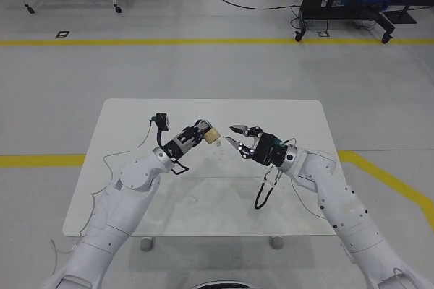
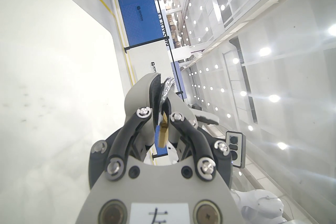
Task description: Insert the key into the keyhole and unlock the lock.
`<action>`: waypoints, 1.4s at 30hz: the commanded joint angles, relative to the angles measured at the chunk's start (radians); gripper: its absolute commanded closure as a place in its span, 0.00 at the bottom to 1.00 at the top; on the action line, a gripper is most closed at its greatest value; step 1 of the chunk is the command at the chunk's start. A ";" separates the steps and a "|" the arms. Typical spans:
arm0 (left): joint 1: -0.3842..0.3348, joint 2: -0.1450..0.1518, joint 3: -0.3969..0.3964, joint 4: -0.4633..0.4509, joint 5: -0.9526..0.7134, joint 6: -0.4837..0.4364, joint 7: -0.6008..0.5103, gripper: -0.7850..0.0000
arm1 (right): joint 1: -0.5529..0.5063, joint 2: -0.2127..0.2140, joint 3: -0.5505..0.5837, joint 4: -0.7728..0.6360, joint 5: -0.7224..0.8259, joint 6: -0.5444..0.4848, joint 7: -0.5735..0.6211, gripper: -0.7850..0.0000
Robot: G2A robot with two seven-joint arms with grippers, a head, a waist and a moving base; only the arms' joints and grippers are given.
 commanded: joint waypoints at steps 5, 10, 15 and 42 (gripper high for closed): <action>-0.015 0.011 -0.004 0.006 0.167 0.124 -0.006 1.00 | -0.064 0.020 0.091 -0.051 -0.006 -0.009 0.000 0.00; -0.037 0.007 0.069 0.001 0.447 0.261 0.116 1.00 | -0.064 0.020 0.091 -0.051 -0.006 -0.009 0.000 0.00; -0.105 -0.026 0.179 0.099 0.539 0.333 0.136 1.00 | -0.064 0.020 0.091 -0.051 -0.006 -0.009 0.000 0.00; 0.066 0.027 -0.116 -0.045 0.893 0.118 0.553 0.00 | -0.068 0.019 0.108 -0.037 0.041 0.021 -0.009 0.00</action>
